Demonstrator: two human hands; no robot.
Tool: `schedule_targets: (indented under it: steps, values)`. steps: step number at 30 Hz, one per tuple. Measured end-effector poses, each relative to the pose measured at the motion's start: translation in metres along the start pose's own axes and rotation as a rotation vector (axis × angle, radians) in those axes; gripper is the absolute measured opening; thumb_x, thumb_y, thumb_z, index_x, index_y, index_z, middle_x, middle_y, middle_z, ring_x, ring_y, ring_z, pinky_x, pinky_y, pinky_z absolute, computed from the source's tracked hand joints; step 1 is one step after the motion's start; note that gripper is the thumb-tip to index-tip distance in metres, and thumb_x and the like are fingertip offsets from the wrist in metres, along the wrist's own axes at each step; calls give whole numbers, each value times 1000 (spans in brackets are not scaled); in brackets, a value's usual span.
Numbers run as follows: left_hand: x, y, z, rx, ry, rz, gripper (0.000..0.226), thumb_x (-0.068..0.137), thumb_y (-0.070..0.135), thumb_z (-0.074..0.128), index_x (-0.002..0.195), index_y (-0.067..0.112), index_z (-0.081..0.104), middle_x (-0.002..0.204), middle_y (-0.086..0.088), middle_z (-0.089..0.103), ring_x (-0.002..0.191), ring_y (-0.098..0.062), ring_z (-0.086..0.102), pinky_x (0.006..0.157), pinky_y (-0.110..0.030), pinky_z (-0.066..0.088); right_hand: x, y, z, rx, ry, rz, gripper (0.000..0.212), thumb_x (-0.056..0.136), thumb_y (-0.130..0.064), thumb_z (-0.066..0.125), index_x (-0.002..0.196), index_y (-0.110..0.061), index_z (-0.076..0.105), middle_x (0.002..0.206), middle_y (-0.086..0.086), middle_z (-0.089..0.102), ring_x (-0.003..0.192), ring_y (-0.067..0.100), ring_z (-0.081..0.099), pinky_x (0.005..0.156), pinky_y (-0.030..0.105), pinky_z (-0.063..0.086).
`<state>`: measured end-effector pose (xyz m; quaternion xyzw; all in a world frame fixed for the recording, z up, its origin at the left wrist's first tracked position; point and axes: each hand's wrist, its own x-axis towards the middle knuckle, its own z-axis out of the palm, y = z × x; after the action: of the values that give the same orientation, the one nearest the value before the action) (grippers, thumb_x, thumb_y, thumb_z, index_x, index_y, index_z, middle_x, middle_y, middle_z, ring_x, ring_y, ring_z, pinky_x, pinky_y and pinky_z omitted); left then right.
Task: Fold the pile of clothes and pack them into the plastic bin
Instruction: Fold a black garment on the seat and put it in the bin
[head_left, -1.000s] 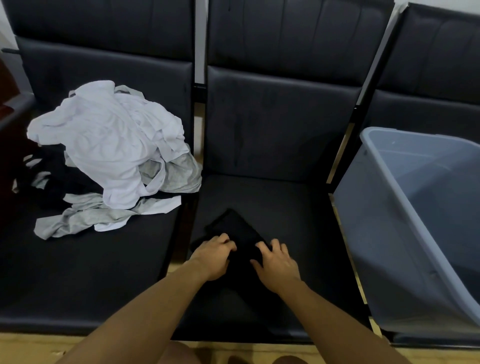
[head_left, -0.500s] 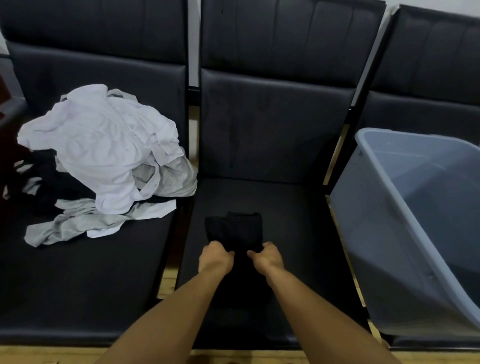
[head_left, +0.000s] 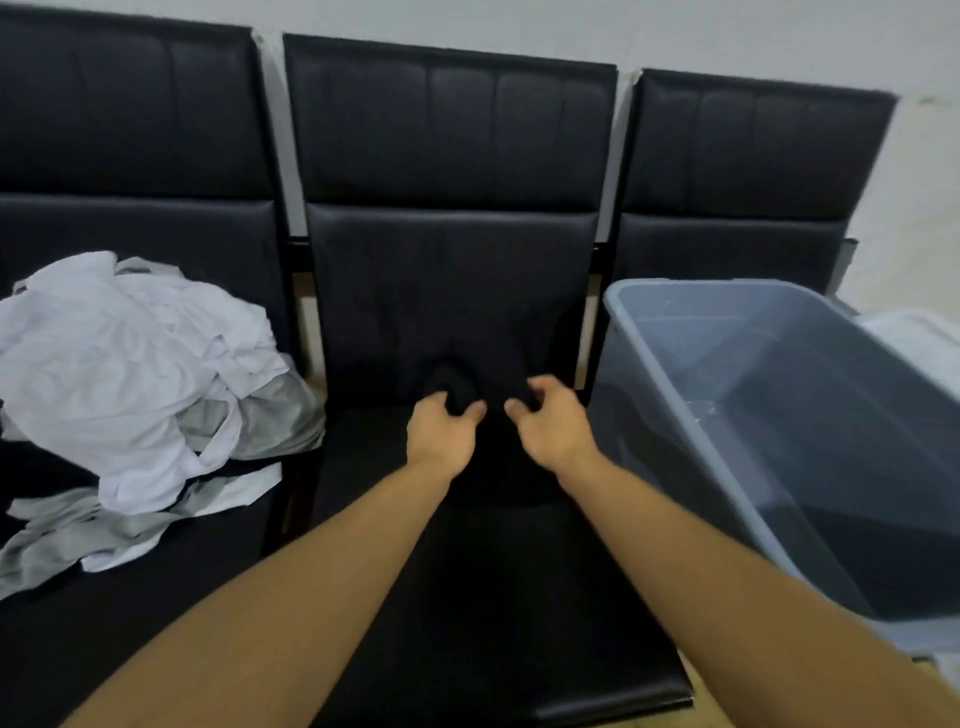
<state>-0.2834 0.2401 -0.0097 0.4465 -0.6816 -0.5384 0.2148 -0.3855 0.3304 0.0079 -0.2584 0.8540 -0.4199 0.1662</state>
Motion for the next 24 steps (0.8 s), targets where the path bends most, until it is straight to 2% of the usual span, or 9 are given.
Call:
schedule_targets:
  steps: [2, 7, 9, 11, 13, 15, 20, 24]
  values:
    - [2, 51, 21, -72, -8, 94, 21, 88, 35, 72, 96, 15, 73, 92, -2, 74, 89, -22, 70, 84, -40, 59, 10, -18, -51, 16, 117, -55, 42, 94, -25, 67, 133, -11, 60, 128, 8, 67, 119, 27, 63, 102, 39, 49]
    - [1, 156, 92, -105, -131, 192, 22, 87, 33, 74, 95, 12, 73, 91, -5, 74, 86, -25, 71, 82, -43, 60, 23, -25, -167, 93, 402, -86, 30, 91, -19, 63, 121, -19, 59, 107, -1, 70, 99, 19, 65, 87, 34, 52]
    - [-3, 179, 123, -92, -200, 172, 25, 88, 31, 73, 100, 9, 71, 96, -8, 73, 89, -27, 70, 85, -44, 60, 26, -13, -202, 90, 471, -74, 28, 92, -20, 63, 120, -20, 59, 105, -4, 68, 93, 16, 64, 80, 30, 50]
    - [-9, 193, 150, -68, -264, 154, 34, 91, 28, 71, 117, 6, 67, 112, -11, 71, 101, -30, 68, 93, -43, 57, 30, 3, -228, 83, 520, -57, 26, 94, -21, 64, 120, -20, 62, 107, -3, 68, 94, 14, 64, 80, 29, 49]
    - [-16, 201, 174, -19, -311, 135, 49, 97, 24, 64, 139, 3, 51, 134, -13, 59, 117, -33, 60, 102, -38, 49, 36, 24, -243, 83, 541, -29, 22, 94, -20, 64, 117, -21, 66, 110, -3, 71, 97, 16, 66, 87, 34, 54]
    - [-19, 204, 194, 35, -342, 107, 50, 101, 21, 58, 145, 1, 42, 140, -15, 53, 118, -32, 56, 98, -35, 45, 42, 44, -251, 73, 546, 3, 20, 94, -19, 65, 113, -21, 68, 110, -2, 72, 100, 18, 68, 91, 38, 55]
    - [-15, 200, 226, 218, -349, 51, 32, 100, 11, 55, 130, 0, 53, 126, -16, 60, 114, -32, 60, 100, -38, 50, 63, 81, -248, 32, 514, 91, 26, 96, -20, 64, 121, -16, 68, 115, 2, 70, 105, 22, 66, 87, 32, 49]
    - [-9, 200, 233, 310, -373, 19, 22, 97, 8, 55, 117, 0, 58, 117, -18, 63, 110, -33, 61, 97, -38, 53, 83, 94, -232, 17, 468, 138, 26, 97, -21, 64, 122, -14, 68, 116, 7, 71, 107, 27, 66, 89, 37, 51]
